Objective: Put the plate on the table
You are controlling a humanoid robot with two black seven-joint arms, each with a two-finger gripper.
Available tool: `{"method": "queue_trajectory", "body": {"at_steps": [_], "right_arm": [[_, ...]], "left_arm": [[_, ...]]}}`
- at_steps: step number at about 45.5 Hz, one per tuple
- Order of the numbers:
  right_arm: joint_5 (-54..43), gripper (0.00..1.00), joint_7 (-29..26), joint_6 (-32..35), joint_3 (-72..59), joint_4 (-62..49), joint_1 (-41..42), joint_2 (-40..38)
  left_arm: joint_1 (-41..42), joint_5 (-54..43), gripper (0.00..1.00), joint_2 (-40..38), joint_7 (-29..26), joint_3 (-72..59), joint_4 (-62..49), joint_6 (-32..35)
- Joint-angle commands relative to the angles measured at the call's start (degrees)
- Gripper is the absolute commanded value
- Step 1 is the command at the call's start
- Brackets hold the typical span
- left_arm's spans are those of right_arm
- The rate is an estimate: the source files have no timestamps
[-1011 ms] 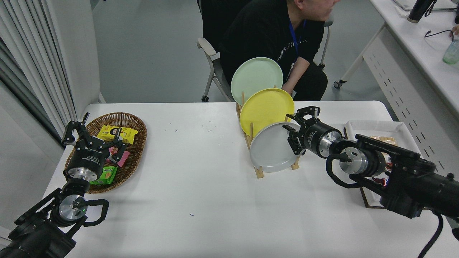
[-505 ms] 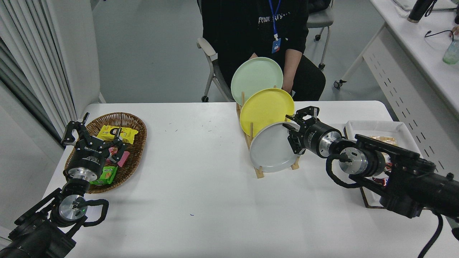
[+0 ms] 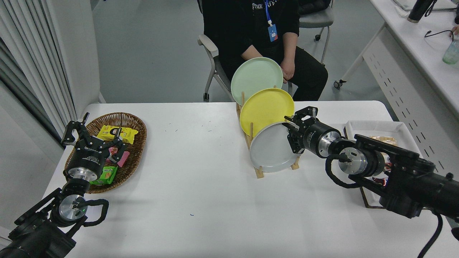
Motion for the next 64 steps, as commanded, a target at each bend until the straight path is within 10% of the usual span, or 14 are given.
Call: {"method": "queue_trajectory", "body": {"at_steps": [1,64], "right_arm": [[-0.02,0.14,0.02,-0.10,0.09,0.06,-0.22,0.60],[3.75,0.00,-0.15,-2.73,1.40,4.63,-0.05,-1.68]], "left_arm": [[-0.02,0.00,0.98,0.00,0.00,0.00,0.00,0.00],[-0.02,0.00,0.98,0.00,0.00,0.00,0.00,0.00]]}}
